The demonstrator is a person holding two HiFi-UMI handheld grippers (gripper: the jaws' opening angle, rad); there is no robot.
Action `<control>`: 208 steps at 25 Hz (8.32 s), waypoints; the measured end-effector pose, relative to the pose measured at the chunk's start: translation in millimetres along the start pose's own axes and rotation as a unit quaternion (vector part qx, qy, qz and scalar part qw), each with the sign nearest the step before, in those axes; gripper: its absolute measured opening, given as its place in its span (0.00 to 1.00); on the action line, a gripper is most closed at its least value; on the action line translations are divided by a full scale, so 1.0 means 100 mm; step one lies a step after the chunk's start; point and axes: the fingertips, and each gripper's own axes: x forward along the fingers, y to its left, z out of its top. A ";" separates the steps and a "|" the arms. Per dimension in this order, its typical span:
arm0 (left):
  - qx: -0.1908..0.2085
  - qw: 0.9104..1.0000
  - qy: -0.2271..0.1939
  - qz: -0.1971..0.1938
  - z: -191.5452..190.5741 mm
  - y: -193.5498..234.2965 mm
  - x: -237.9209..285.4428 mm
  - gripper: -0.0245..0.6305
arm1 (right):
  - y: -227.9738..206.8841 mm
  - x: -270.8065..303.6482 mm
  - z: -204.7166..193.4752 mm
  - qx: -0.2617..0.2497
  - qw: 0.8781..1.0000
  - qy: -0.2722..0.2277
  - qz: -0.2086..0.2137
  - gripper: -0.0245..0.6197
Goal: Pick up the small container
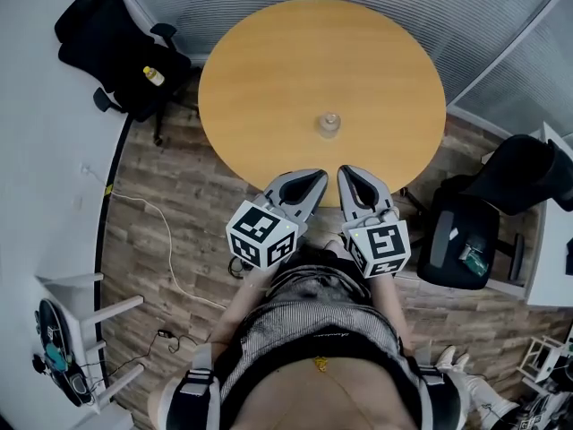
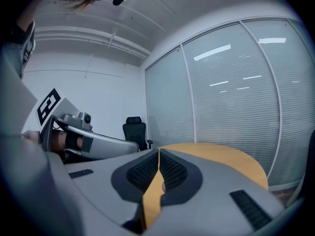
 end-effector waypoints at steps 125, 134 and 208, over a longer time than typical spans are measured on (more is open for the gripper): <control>0.030 0.995 0.035 -0.083 0.72 1.68 1.07 0.04 | -1.32 1.50 0.18 0.043 0.985 0.007 -0.165 0.07; 0.026 0.995 0.038 -0.085 0.72 1.71 1.12 0.04 | -1.32 1.59 0.19 0.037 0.987 0.013 -0.157 0.07; -0.015 0.989 0.106 -0.099 0.23 1.82 1.04 0.04 | -1.20 1.96 -2.16 0.132 0.952 0.258 -0.102 0.07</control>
